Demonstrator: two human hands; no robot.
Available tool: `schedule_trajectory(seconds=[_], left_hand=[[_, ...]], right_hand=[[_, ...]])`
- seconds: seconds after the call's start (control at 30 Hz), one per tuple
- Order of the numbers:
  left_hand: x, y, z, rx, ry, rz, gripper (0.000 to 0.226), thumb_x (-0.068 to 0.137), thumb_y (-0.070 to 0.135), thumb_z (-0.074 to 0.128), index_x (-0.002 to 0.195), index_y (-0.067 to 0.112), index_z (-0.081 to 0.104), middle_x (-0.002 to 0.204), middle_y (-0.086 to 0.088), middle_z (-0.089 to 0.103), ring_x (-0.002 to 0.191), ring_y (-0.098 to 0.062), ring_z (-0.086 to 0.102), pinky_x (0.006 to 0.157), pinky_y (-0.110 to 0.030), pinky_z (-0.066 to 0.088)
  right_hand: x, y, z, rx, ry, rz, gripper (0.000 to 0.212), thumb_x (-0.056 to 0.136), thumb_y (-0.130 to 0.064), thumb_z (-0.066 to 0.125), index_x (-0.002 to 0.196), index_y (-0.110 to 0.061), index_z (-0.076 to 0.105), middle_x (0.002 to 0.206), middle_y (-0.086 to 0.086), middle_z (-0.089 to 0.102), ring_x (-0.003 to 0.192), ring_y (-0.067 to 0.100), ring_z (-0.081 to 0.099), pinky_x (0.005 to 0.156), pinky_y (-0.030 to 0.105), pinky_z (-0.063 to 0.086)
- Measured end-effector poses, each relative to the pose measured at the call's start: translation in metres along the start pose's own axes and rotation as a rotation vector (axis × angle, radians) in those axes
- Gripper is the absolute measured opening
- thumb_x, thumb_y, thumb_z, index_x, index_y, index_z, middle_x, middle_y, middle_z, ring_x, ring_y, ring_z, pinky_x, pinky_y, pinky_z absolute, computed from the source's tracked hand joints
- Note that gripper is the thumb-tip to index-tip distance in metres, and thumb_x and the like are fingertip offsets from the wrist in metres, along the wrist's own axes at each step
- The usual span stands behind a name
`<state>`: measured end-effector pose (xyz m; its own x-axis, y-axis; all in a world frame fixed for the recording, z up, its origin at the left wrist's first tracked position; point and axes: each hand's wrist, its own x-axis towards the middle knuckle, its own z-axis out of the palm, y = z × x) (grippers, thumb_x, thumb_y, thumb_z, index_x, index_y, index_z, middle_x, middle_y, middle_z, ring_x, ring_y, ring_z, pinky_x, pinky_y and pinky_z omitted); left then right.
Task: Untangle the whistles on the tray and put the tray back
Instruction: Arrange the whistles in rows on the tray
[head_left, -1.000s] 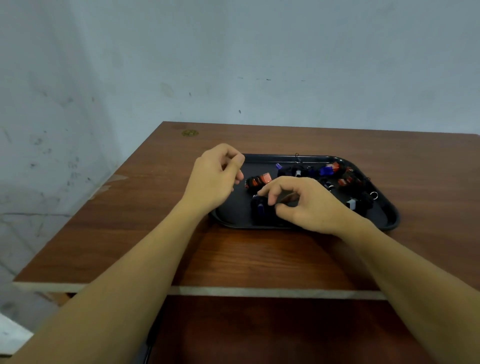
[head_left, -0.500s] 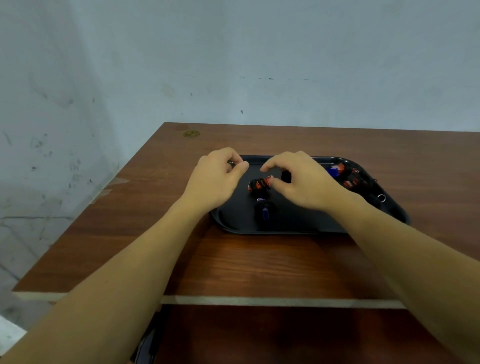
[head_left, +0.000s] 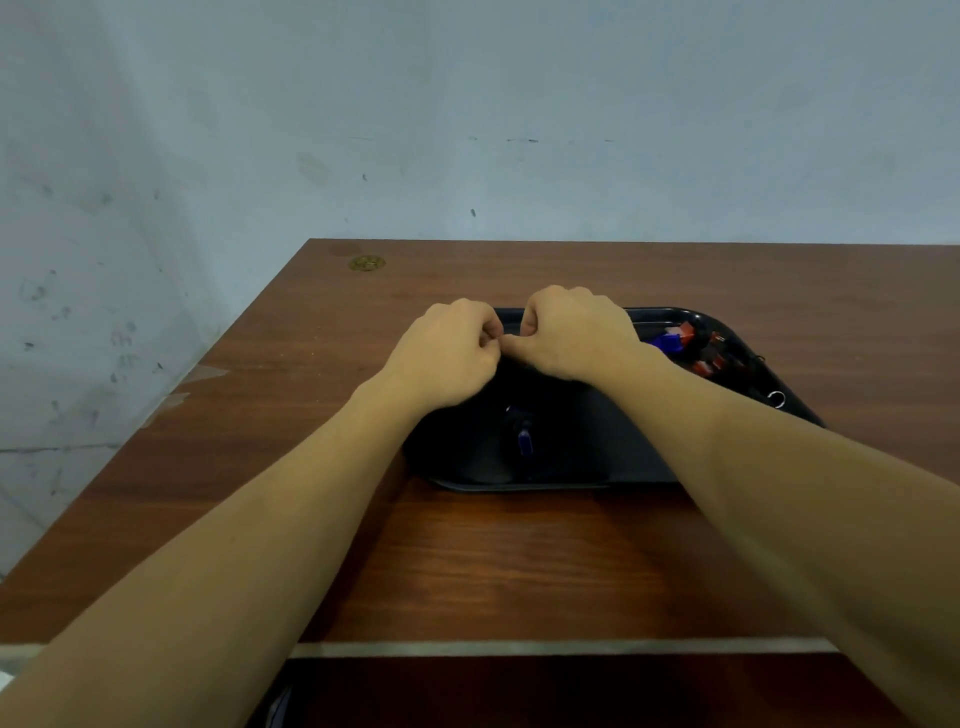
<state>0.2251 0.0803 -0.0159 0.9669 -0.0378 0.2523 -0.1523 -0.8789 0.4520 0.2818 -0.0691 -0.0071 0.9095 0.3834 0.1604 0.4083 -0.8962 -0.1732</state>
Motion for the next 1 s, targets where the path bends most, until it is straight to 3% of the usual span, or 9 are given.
schedule_trajectory(seconds=[0.13, 0.27, 0.43, 0.7, 0.8, 0.9, 1.0], left_hand=[[0.002, -0.005, -0.001, 0.006, -0.024, -0.001, 0.023, 0.09, 0.016, 0.055, 0.108, 0.019, 0.07, 0.094, -0.002, 0.072, 0.088, -0.024, 0.067, 0.083, -0.045, 0.056], [0.0, -0.013, 0.002, -0.039, -0.008, -0.007, 0.017, 0.089, 0.032, 0.064, 0.1, 0.021, 0.072, 0.091, 0.001, 0.073, 0.086, -0.019, 0.068, 0.082, -0.042, 0.057], [0.0, -0.018, 0.006, -0.056, 0.006, 0.004, 0.017, 0.089, 0.035, 0.067, 0.102, 0.025, 0.07, 0.092, 0.008, 0.071, 0.09, -0.014, 0.067, 0.086, -0.04, 0.057], [-0.004, -0.023, 0.004, -0.143, 0.138, -0.026, 0.009, 0.091, 0.029, 0.064, 0.095, 0.024, 0.071, 0.087, 0.009, 0.069, 0.086, -0.012, 0.065, 0.085, -0.038, 0.056], [-0.003, -0.014, 0.002, -0.166, 0.154, -0.023, 0.008, 0.092, 0.029, 0.062, 0.092, 0.026, 0.07, 0.086, 0.01, 0.069, 0.085, -0.01, 0.065, 0.083, -0.035, 0.056], [-0.001, 0.001, 0.001, -0.152, 0.138, -0.007, 0.009, 0.093, 0.028, 0.061, 0.091, 0.026, 0.069, 0.084, 0.011, 0.068, 0.082, -0.008, 0.063, 0.079, -0.031, 0.053], [-0.001, 0.014, 0.004, -0.145, 0.122, 0.006, 0.01, 0.092, 0.029, 0.061, 0.09, 0.025, 0.07, 0.081, 0.012, 0.068, 0.08, -0.01, 0.064, 0.079, -0.034, 0.055]], right_hand=[[0.007, -0.002, -0.001, 0.062, -0.069, -0.059, 0.029, 0.09, -0.057, 0.054, 0.083, -0.029, 0.053, 0.099, 0.001, 0.064, 0.091, 0.027, 0.06, 0.077, 0.037, 0.049], [0.009, -0.002, -0.008, 0.139, -0.126, -0.096, 0.015, 0.088, -0.044, 0.059, 0.081, -0.031, 0.058, 0.093, -0.005, 0.065, 0.09, 0.023, 0.061, 0.076, 0.034, 0.048], [0.007, 0.003, -0.015, 0.159, -0.167, -0.134, 0.014, 0.088, -0.038, 0.068, 0.078, -0.03, 0.062, 0.084, -0.011, 0.063, 0.086, 0.018, 0.062, 0.074, 0.031, 0.047], [-0.001, 0.031, -0.037, 0.206, -0.026, -0.056, 0.005, 0.087, -0.028, 0.066, 0.085, -0.027, 0.071, 0.086, -0.016, 0.065, 0.092, 0.016, 0.064, 0.085, 0.033, 0.051], [-0.008, 0.052, -0.047, 0.188, -0.138, -0.023, 0.01, 0.086, -0.022, 0.069, 0.095, -0.027, 0.071, 0.086, -0.014, 0.066, 0.089, 0.016, 0.064, 0.078, 0.028, 0.048], [-0.016, 0.059, -0.045, 0.142, -0.299, -0.055, 0.025, 0.087, -0.033, 0.074, 0.11, -0.03, 0.065, 0.097, -0.009, 0.066, 0.091, 0.016, 0.064, 0.076, 0.028, 0.045], [-0.022, 0.059, -0.037, 0.028, -0.189, -0.131, 0.034, 0.086, -0.047, 0.073, 0.113, -0.031, 0.061, 0.104, -0.011, 0.062, 0.099, 0.018, 0.056, 0.079, 0.031, 0.041]])
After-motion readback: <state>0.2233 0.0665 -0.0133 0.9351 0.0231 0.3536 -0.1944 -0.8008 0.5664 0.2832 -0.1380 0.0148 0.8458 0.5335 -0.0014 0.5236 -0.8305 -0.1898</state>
